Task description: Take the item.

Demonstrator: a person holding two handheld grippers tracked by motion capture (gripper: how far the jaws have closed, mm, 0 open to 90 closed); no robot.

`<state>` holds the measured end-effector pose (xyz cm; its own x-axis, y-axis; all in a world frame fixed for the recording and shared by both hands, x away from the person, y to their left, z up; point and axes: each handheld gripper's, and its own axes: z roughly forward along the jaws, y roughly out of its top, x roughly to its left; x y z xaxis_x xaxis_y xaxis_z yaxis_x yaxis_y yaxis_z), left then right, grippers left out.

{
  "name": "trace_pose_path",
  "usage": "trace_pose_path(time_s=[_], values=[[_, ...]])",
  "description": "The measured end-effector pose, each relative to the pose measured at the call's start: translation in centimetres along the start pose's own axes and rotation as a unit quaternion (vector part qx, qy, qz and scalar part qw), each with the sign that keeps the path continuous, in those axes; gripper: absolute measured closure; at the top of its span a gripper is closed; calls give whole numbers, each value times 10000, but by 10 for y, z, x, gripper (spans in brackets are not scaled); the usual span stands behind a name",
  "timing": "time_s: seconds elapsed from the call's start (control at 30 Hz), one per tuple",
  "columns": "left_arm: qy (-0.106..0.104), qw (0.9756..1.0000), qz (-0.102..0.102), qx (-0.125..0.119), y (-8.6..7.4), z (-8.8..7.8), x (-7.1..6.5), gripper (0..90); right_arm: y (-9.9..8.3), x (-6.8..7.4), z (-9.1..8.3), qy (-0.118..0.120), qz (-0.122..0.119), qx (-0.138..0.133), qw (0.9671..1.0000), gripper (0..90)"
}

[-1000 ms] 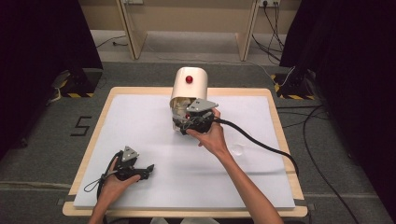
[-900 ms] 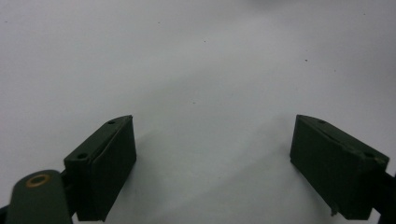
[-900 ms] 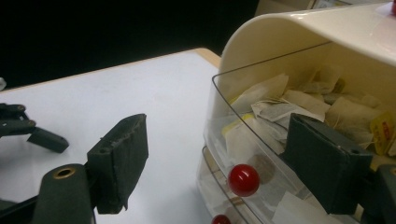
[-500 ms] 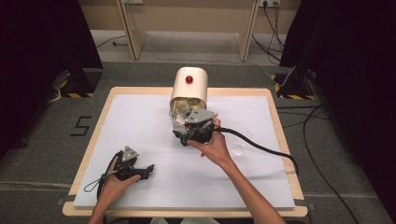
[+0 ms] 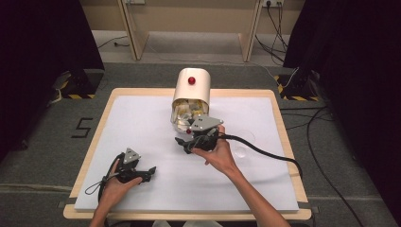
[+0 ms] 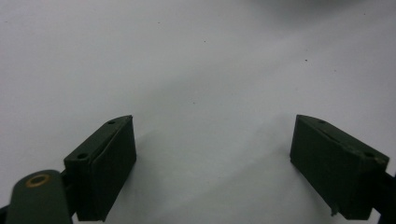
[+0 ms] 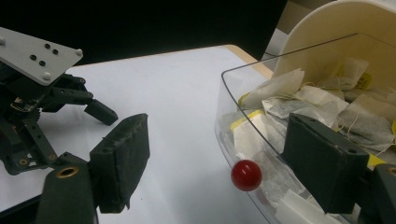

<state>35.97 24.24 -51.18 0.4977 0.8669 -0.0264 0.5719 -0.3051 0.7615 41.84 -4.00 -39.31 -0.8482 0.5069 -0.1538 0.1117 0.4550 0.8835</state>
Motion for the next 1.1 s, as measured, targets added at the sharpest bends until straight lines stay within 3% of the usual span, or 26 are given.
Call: trace_pose_path(time_s=[1.1], values=[[-8,10000,0,-1,0,0,0,137,-6,17,-10,258,-13,186,9995,263]])
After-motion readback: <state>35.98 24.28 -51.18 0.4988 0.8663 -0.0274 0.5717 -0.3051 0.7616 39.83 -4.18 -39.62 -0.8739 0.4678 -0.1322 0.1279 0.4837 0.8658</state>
